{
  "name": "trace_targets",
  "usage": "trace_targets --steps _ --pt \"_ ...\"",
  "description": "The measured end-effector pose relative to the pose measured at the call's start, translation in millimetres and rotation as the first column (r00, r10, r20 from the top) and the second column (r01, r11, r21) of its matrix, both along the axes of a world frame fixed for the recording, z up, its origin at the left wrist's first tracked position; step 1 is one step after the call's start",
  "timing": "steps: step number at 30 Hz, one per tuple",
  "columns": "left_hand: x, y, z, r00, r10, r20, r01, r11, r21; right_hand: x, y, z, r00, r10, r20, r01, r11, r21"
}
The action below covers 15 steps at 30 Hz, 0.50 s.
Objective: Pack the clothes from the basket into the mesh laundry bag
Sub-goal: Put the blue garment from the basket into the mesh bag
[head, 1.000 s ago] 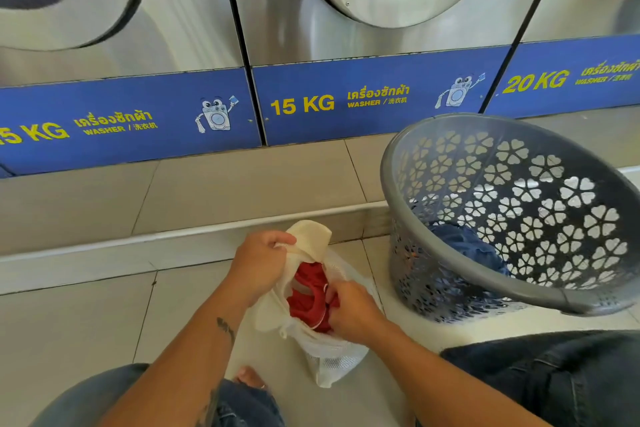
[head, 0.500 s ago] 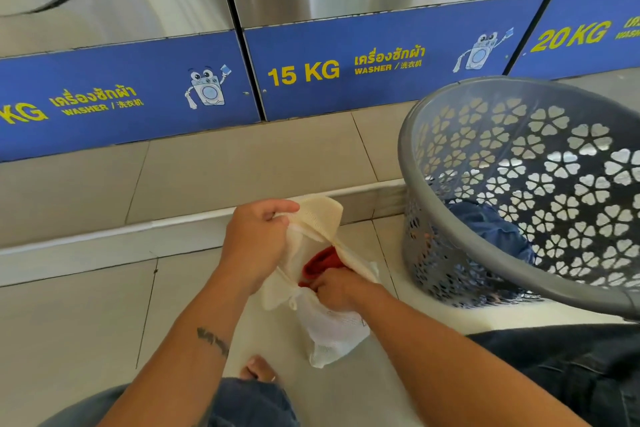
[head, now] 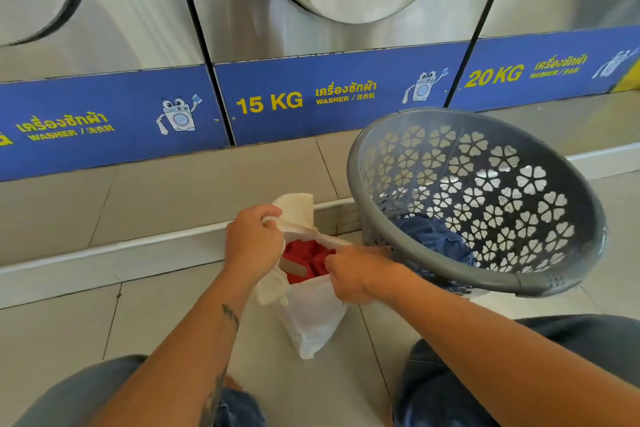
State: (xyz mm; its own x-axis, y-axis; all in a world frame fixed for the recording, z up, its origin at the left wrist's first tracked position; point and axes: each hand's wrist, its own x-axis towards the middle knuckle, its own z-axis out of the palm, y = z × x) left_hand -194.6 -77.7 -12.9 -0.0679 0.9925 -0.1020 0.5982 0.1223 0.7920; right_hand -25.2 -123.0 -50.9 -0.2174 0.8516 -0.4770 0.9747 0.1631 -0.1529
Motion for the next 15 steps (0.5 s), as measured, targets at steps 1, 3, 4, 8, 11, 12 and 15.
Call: trace_targets --steps 1,3,4,8,11,12,15 --pt "4 -5 3 1.000 -0.011 -0.004 0.011 1.000 0.000 2 -7 6 1.000 -0.007 -0.018 0.007 1.000 0.010" --pt "10 -14 7 0.999 -0.031 -0.013 0.031 0.999 -0.010 6 -20 19 0.996 -0.020 -0.088 0.023 0.999 0.038" --pt "13 -18 9 0.999 -0.040 -0.018 0.039 0.999 -0.014 8 -26 27 0.991 -0.024 -0.129 0.031 0.998 0.053" --pt "23 -27 16 0.998 -0.049 -0.045 0.047 0.998 -0.032 24 -45 68 0.954 -0.038 -0.298 0.091 0.982 0.166" --pt "31 -28 18 0.997 -0.054 -0.059 0.051 0.997 -0.049 49 -44 98 0.853 -0.092 -0.514 0.256 0.932 0.256" --pt "35 -28 18 0.996 -0.057 -0.063 0.054 0.997 -0.049 60 -41 105 0.828 -0.117 -0.548 0.314 0.906 0.282" --pt "45 -26 18 0.996 -0.059 -0.070 0.056 0.997 -0.048 102 -19 106 0.846 -0.205 -0.493 0.388 0.870 0.304"
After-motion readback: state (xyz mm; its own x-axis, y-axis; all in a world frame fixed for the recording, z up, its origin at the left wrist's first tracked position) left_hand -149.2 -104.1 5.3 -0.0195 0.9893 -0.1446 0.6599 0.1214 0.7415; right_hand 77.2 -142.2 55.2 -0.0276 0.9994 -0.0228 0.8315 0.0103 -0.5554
